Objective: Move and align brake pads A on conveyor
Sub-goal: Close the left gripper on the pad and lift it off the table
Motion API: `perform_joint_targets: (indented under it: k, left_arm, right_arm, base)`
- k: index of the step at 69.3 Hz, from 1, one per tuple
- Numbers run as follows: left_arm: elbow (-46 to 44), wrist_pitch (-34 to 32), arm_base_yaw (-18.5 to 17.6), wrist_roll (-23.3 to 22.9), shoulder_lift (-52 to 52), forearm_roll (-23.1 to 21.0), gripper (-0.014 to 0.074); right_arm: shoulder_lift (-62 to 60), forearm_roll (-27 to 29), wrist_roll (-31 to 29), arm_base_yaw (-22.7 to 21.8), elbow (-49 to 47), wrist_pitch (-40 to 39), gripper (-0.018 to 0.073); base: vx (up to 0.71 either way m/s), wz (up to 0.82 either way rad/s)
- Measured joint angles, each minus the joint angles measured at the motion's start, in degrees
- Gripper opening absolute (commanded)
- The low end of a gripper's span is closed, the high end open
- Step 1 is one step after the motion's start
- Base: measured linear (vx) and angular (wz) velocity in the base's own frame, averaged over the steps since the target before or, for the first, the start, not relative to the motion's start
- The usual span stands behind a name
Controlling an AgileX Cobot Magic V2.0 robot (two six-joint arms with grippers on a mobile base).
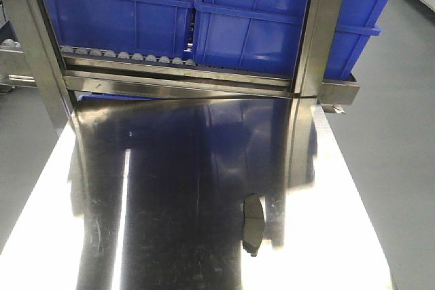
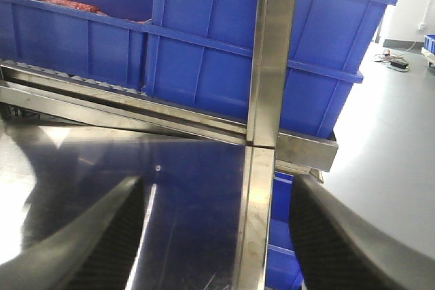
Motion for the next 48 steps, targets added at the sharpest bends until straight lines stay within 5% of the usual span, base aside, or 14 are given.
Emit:
perform_joint_targets:
  k: [17, 48]
  left_arm:
    - [4.15, -0.06, 0.0, 0.0, -9.55, 1.14, -0.0008]
    - [4.25, 0.0, 0.0, 0.0, -10.31, 1.26, -0.0008]
  right_arm:
    - [0.0, 0.0, 0.0, 0.0, 0.0, 0.0, 0.0453]
    - [0.0, 0.0, 0.0, 0.0, 0.0, 0.0, 0.0453]
  base:
    - [0.0, 0.0]
    - [0.0, 0.0]
